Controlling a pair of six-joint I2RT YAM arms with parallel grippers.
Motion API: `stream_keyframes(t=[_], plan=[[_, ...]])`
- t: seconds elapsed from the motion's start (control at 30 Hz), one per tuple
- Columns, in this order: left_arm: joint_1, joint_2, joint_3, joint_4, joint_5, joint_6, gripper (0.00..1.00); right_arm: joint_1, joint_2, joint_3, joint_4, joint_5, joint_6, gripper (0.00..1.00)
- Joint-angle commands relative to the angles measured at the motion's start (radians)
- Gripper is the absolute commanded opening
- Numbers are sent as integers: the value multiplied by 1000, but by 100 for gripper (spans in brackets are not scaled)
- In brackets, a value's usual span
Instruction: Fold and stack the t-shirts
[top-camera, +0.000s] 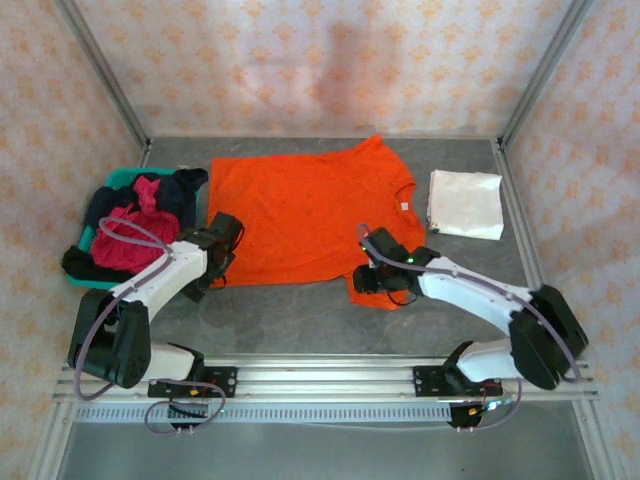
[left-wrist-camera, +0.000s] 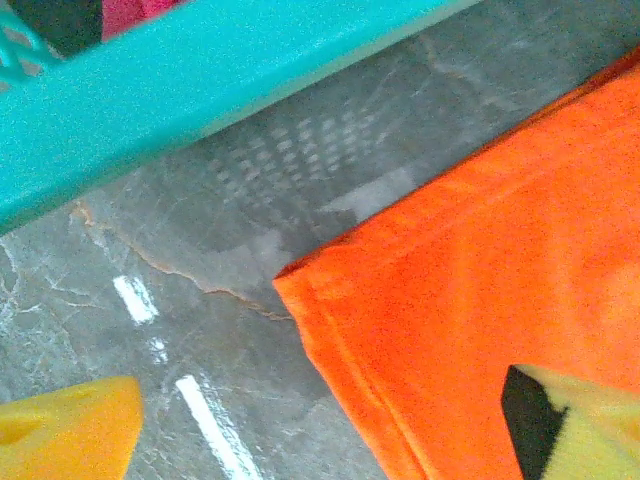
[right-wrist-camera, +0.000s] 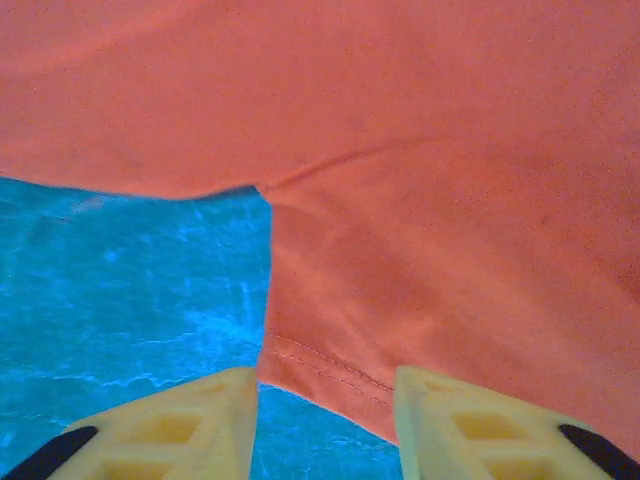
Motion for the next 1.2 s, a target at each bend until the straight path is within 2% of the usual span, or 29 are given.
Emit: stream_keyframes(t=[0.0,0.23,0.43,0.8,0.9,0.97,1.07,1.13,1.17], plan=[[-16,-12,43,-42,-61,64,100,23,91,17,29,16,61,35],[-16,-5,54,-26,-55,99,100,61,169,-17,44,-41,92,26],[-18,8,50,-7,-37,105,100,75,218,-50,73,-102,115,24],[-18,5,58,2,-28,127,99,128,232,1,86,-235,68,21],[-19,9,61,8,-24,133,99,131,176,15,62,-238,62,21],[-20,12,60,22,-16,141,99,131,104,12,57,-209,53,24],[-30,23,66,67,13,181,100,117,-10,10,58,-103,42,45],[-43,47,85,93,33,209,100,63,-51,9,67,-46,38,56],[-52,68,100,102,38,221,100,14,-60,5,77,-30,34,57]])
